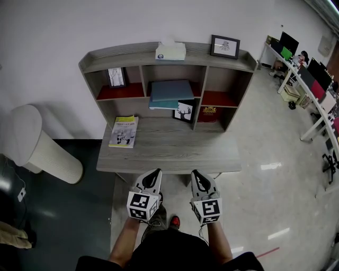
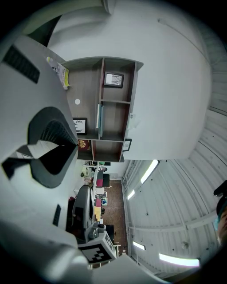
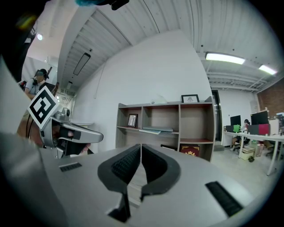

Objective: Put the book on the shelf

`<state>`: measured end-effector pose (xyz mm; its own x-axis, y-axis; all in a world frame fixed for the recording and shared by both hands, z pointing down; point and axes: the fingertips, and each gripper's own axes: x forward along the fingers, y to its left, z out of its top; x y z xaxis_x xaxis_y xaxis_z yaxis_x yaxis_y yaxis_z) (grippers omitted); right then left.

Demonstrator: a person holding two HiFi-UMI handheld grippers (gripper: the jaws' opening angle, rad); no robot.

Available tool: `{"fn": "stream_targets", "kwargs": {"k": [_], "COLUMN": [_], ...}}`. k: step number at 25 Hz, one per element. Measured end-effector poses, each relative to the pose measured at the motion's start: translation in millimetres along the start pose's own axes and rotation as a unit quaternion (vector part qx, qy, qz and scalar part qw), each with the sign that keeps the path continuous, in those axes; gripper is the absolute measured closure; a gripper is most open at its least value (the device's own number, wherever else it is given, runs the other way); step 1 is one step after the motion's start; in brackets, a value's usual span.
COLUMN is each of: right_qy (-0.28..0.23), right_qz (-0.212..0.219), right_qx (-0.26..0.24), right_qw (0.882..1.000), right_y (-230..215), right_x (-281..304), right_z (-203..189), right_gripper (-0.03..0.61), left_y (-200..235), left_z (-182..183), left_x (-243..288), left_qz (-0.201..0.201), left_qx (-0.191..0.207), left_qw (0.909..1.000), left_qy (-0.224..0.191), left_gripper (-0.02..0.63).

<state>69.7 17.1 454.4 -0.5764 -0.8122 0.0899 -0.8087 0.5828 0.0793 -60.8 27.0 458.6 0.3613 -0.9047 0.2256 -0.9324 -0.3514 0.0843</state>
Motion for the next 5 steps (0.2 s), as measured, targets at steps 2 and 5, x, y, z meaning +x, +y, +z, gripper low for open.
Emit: {"fn": "stream_targets", "kwargs": {"k": [2,5], "right_qy": [0.000,0.000], "right_qz": [0.001,0.001], "right_qx": [0.000,0.001], "right_qw": [1.000,1.000], "right_y": [0.6,1.5], "right_x": [-0.6,-2.6], "right_z": [-0.5,-0.9], "right_gripper": [0.543,0.543], "left_y": [-0.1,-0.6], "left_z": [-0.5,-0.7], "left_x": [-1.0,-3.3], "left_qz": [0.001,0.002], "left_qx": [0.000,0.000], "left_qw": [1.0000,1.0000], "left_qy": [0.000,-0.001], "left_gripper": [0.607,0.606]}}
